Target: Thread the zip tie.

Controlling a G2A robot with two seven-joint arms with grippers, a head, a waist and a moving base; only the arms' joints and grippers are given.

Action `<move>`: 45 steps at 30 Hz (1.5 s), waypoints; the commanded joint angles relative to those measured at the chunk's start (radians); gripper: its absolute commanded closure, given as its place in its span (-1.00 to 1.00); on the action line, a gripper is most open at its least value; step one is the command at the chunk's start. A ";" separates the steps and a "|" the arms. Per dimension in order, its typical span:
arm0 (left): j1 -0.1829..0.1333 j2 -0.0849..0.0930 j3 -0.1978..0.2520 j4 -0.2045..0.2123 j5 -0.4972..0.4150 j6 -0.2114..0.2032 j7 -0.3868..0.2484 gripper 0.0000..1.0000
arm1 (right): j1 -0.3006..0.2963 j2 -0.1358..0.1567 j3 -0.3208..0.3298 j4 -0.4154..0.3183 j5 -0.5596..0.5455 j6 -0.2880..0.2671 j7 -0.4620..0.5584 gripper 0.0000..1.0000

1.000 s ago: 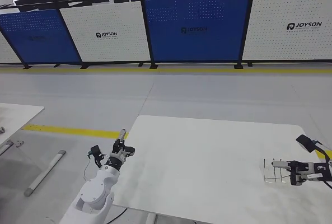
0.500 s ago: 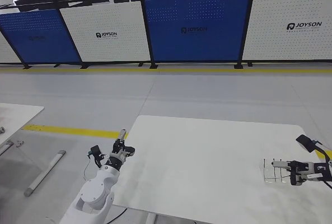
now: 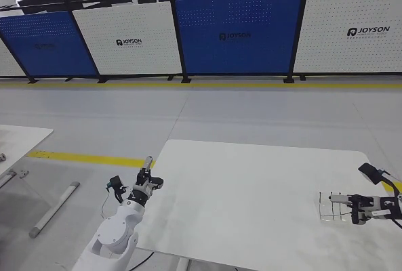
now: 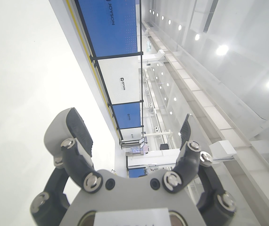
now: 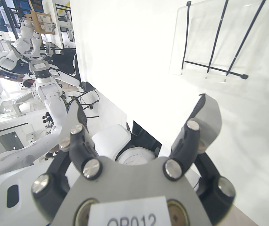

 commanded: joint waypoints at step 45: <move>0.000 0.000 0.000 0.000 0.000 0.000 0.000 -1.00 | -0.050 0.066 0.038 0.063 -0.058 -0.255 -0.061 -1.00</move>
